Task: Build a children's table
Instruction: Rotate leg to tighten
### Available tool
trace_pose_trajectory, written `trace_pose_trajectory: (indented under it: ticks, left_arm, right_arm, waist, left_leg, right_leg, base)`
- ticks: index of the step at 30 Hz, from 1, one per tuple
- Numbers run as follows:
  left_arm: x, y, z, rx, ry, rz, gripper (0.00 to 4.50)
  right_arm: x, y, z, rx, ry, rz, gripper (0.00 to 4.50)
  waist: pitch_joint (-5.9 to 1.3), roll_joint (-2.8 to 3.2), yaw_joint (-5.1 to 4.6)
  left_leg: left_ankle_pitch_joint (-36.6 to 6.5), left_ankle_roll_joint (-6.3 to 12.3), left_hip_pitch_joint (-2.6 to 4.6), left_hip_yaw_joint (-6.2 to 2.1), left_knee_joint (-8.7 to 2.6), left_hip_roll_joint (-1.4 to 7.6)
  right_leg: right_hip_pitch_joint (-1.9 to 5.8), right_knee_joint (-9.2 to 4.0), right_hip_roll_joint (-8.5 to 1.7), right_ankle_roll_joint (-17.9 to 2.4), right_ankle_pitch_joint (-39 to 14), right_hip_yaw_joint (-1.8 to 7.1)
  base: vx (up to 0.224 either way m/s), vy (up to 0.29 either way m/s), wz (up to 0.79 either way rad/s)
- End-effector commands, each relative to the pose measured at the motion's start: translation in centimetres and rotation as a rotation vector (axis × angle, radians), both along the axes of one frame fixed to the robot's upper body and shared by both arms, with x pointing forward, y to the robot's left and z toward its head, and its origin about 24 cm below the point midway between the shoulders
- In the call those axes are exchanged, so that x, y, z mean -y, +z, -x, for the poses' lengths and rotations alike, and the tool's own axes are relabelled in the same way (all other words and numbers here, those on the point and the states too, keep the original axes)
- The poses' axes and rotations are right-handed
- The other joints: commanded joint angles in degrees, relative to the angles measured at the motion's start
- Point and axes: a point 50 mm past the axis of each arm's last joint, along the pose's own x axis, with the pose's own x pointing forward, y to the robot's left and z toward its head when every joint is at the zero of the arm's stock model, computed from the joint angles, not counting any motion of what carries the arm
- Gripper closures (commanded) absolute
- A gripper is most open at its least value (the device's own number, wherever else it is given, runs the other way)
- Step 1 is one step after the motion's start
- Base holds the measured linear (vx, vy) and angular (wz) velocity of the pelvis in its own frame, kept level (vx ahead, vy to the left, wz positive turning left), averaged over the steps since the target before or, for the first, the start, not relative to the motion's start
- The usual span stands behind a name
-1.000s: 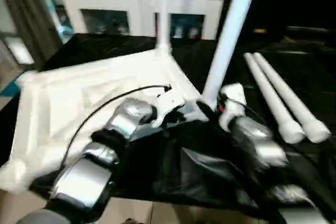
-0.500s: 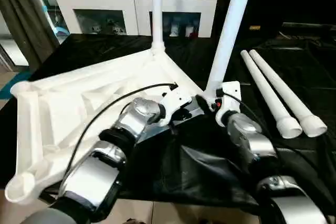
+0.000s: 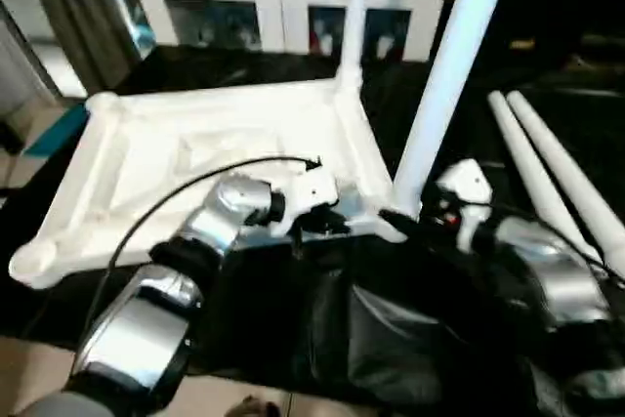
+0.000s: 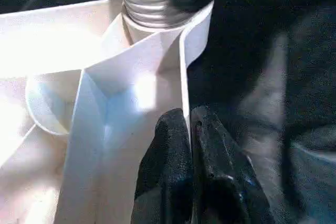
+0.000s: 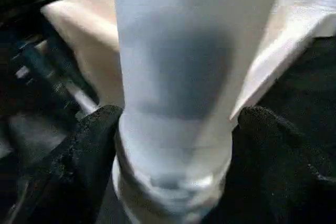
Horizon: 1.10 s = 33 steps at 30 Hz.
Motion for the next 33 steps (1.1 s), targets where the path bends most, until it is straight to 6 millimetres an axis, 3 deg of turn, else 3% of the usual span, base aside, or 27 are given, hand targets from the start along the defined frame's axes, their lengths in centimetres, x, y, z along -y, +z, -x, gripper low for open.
trace_pose_trajectory:
  ticks: [1, 2, 4, 5, 8, 14, 20, 23, 25, 26, 27, 28, 29, 31, 33]
  left_arm:
    - [-0.3, 0.3, 0.5, -0.012, -0.073, 0.008, 4.50]
    - [-0.3, 0.3, 0.5, -0.016, -0.080, 0.007, 4.50]
    - [-0.4, 0.3, 0.5, -0.019, -0.085, 0.003, 4.50]
    - [-0.4, 0.3, 0.5, -0.019, -0.085, 0.003, 4.50]
    - [-0.6, 0.3, 0.5, -0.021, -0.089, -0.002, 4.50]
    - [-0.7, 0.3, 0.6, -0.023, -0.090, -0.005, 4.50]
    - [-0.5, 0.3, 0.1, -0.010, -0.024, 0.004, 4.50]
    - [-0.1, 0.3, -0.7, 0.025, 0.089, -0.003, 4.50]
    - [1.0, 0.3, -1.6, 0.037, 0.211, 0.005, 4.50]
    - [1.0, 0.3, -1.6, 0.037, 0.211, 0.005, 4.50]
    - [1.4, 0.3, -1.7, 0.041, 0.240, 0.007, 4.50]
    - [1.9, 0.3, -1.9, 0.042, 0.284, 0.004, 4.50]
    - [2.5, 0.3, -2.2, 0.047, 0.329, 0.004, 4.50]
    - [3.4, 0.4, -2.3, 0.049, 0.378, 0.018, 4.50]
    - [4.5, 0.4, -2.3, 0.053, 0.393, 0.031, 4.50]
  right_arm:
    - [0.6, 0.3, 0.3, -0.019, 0.019, 0.012, 0.64]
    - [0.6, 0.3, 0.3, -0.027, 0.029, 0.016, 0.64]
    - [0.6, 0.3, 0.3, -0.031, 0.034, 0.023, 0.64]
    - [0.6, 0.3, 0.3, -0.031, 0.034, 0.023, 0.92]
    - [0.2, 0.4, 0.1, -0.038, 0.041, 0.009, 1.02]
    - [-0.1, 0.2, 0.4, -0.065, 0.075, 0.006, 1.64]
    - [0.0, -0.7, 0.4, -0.091, -0.006, -0.003, 1.74]
    - [0.2, -1.9, -0.1, -0.116, -0.142, 0.016, 1.75]
    - [0.1, -3.5, -1.2, -0.135, -0.386, 0.029, 1.75]
    - [0.1, -3.5, -1.2, -0.135, -0.386, 0.029, 1.75]
    - [0.0, -4.0, -1.5, -0.145, -0.467, 0.025, 1.75]
    - [-0.1, -4.4, -1.9, -0.156, -0.564, 0.015, 1.75]
    - [-0.5, -4.8, -2.2, -0.174, -0.643, -0.013, 1.75]
    - [-1.5, -5.0, -2.6, -0.194, -0.717, -0.060, 1.76]
    - [-2.9, -5.0, -3.1, -0.202, -0.753, -0.104, 1.76]
  waist:
    - [-5.30, -1.13, 0.23]
    - [-5.00, -1.09, 0.34]
    - [-4.75, -1.10, 0.30]
    - [-4.64, -1.08, 0.27]
    - [-4.56, -1.21, 0.17]
    - [-4.85, -1.31, 0.20]
    - [-4.93, -1.22, 0.20]
    - [-4.80, -1.22, -0.08]
    - [-4.43, -0.99, -0.61]
    - [-4.42, -1.12, -1.02]
    - [-4.45, -1.26, -1.13]
    - [-4.42, -0.85, -1.48]
    - [-4.33, -0.83, -1.84]
    - [-4.32, -0.77, -2.28]
    - [-4.09, -0.90, -2.83]
  left_leg:
    - [-5.5, 11.78, 1.30, -1.06, -2.88, 3.08]
    - [-8.6, 9.69, 1.59, -1.08, -3.27, 3.32]
    - [-12.1, 7.05, 1.89, -1.12, -3.66, 3.32]
    - [-13.6, 5.76, 2.03, -1.20, -3.89, 3.37]
    - [-15.3, 3.94, 2.07, -1.36, -4.24, 3.36]
    - [-12.1, 5.10, 1.80, -1.26, -3.91, 3.23]
    - [-10.8, 5.93, 1.76, -1.22, -3.70, 3.18]
    - [-12.1, 4.70, 1.85, -1.26, -3.82, 3.04]
    - [-15.2, 2.11, 2.06, -1.41, -4.22, 2.89]
    - [-17.7, 0.83, 2.15, -1.75, -4.42, 2.79]
    - [-18.1, 0.53, 2.26, -1.76, -4.46, 2.81]
    - [-18.9, -0.04, 2.57, -1.72, -4.61, 2.92]
    - [-19.6, -0.22, 2.43, -1.72, -4.62, 2.81]
    - [-22.3, -0.83, 2.55, -1.96, -4.72, 2.64]
    - [-24.7, -0.68, 2.91, -1.92, -4.62, 2.40]
  right_leg:
    - [3.74, -1.69, -2.82, -16.3, -0.7, 2.19]
    - [3.48, -2.40, -2.76, -15.2, -6.6, 2.22]
    - [3.33, -3.03, -2.70, -14.1, -11.7, 2.28]
    - [3.27, -3.29, -2.71, -13.4, -13.9, 2.32]
    - [3.29, -3.49, -2.73, -12.3, -16.1, 2.41]
    - [3.42, -3.00, -2.68, -13.0, -11.5, 2.47]
    - [3.44, -2.81, -2.67, -13.7, -10.3, 2.39]
    - [3.25, -3.17, -2.62, -13.0, -12.8, 2.37]
    - [2.92, -3.77, -2.61, -11.9, -17.8, 2.34]
    - [3.22, -4.20, -2.75, -10.9, -20.8, 2.06]
    - [3.23, -4.30, -2.68, -10.4, -21.2, 2.05]
    - [2.79, -4.41, -2.60, -10.7, -20.1, 2.25]
    - [2.80, -4.35, -2.51, -10.9, -19.8, 2.24]
    - [3.06, -4.62, -2.56, -10.2, -22.0, 1.93]
    - [2.75, -5.35, -2.65, -9.4, -24.8, 1.87]
  base:
    - [0.000, 0.000, 0.00]
    - [0.000, 0.000, 0.00]
    - [0.000, 0.000, 0.00]
    - [0.000, 0.000, 0.00]
    - [0.000, 0.000, 0.00]
    - [0.000, 0.000, 0.00]
    - [0.000, 0.000, 0.00]
    - [0.000, 0.000, 0.00]
    - [0.000, 0.000, 0.00]
    - [0.000, 0.000, 0.00]
    - [0.000, 0.000, 0.00]
    - [0.000, 0.000, 0.00]
    - [0.000, 0.000, 0.00]
    - [0.000, 0.000, 0.00]
    - [0.000, 0.000, 0.00]
